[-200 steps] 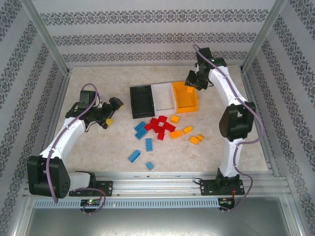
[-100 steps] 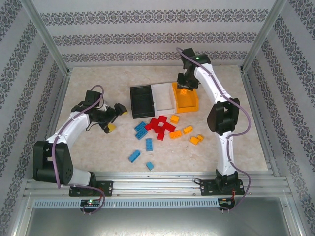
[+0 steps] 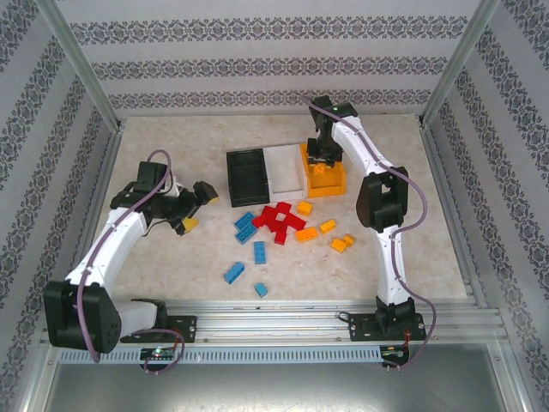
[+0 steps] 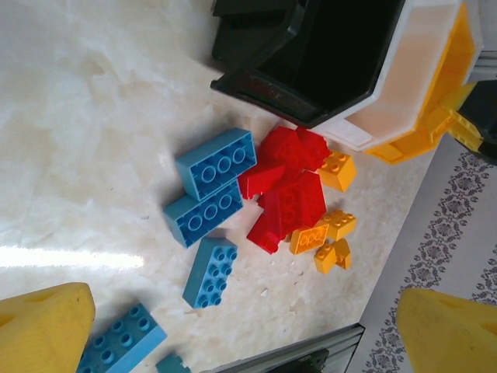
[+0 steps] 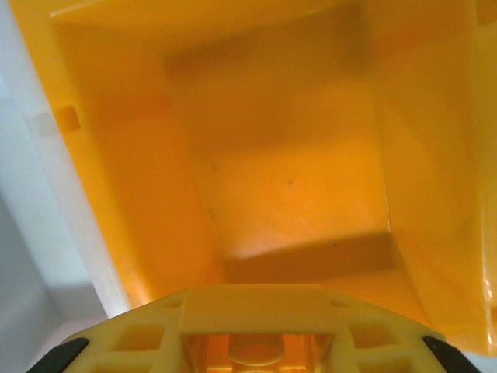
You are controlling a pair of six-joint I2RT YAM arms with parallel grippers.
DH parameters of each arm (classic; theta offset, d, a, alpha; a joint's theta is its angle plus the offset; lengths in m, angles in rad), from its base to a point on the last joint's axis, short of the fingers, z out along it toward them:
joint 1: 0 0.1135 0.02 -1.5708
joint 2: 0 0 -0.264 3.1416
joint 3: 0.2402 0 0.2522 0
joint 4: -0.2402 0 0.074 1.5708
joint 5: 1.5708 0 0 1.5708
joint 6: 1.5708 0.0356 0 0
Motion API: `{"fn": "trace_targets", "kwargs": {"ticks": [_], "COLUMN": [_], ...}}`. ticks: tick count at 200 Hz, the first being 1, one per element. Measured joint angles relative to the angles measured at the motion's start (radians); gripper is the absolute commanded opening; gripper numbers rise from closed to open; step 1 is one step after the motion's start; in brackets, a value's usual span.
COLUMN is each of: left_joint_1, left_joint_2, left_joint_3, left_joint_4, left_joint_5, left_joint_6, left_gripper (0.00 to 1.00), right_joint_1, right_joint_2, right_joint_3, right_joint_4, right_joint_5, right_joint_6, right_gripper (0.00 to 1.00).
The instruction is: Sort the legos into containers by color
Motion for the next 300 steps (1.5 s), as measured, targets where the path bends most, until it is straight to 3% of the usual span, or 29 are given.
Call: {"fn": "trace_targets", "kwargs": {"ticks": [51, 123, 300], "left_joint_1": [0.0, 0.0, 0.006], "left_joint_2": [-0.092, 0.086, 0.062], "left_joint_3": [-0.054, -0.045, 0.014], "left_joint_4": [-0.048, 0.026, 0.035], "left_joint_5": [-0.028, -0.003, -0.005], "left_joint_6": [-0.026, -0.049, -0.038], "left_gripper": [1.0, 1.0, 1.0], "right_joint_1": [-0.031, -0.051, -0.037], "right_joint_2": [0.074, 0.12, 0.119], "right_joint_3": [0.014, 0.033, -0.001], "right_joint_4": [0.032, 0.035, 0.043], "right_joint_5": [-0.008, -0.01, -0.016], "right_joint_6": [-0.024, -0.051, -0.043], "right_gripper": [0.3, 0.33, 0.36]}}
